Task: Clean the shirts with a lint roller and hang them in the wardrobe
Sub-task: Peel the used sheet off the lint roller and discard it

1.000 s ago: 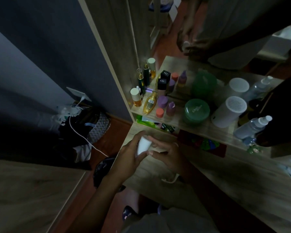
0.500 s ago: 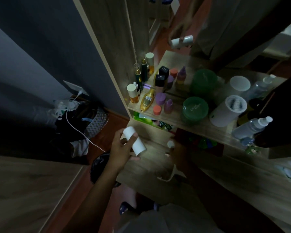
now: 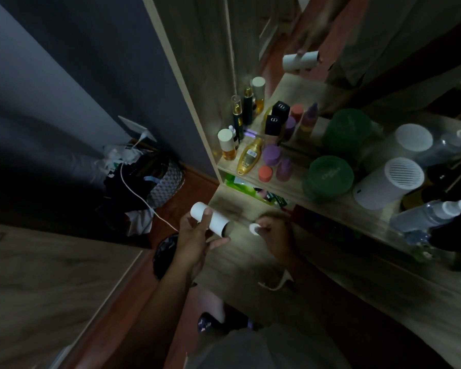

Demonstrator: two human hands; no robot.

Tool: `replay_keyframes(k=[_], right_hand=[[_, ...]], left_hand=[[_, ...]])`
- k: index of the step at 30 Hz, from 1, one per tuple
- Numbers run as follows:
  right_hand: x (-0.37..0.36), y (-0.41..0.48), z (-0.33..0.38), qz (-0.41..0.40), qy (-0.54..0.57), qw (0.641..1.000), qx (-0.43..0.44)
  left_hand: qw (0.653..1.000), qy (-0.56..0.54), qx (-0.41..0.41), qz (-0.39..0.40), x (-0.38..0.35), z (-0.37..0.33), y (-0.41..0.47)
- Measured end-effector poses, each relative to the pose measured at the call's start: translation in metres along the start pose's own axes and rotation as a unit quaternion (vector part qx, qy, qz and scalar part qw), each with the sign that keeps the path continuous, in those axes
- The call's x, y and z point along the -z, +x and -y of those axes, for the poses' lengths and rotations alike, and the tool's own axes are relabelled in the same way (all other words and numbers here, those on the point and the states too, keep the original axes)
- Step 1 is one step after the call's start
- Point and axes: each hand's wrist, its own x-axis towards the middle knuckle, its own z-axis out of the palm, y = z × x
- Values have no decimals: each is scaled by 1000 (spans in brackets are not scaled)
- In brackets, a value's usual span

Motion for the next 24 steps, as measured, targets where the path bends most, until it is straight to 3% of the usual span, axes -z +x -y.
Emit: replay_keyframes(k=[3, 7, 13, 24], right_hand=[[19, -16, 48, -9, 215, 976, 15], [48, -39, 93, 52, 277, 956, 76], [54, -51, 111, 109, 270, 948, 127], [43, -58, 111, 72, 222, 964, 127]], left_hand=[[1000, 5, -18, -22, 4, -2, 0], [999, -13, -25, -35, 7, -2, 0], [999, -40, -18, -28, 6, -1, -6], [999, -48, -15, -4, 9, -4, -12]])
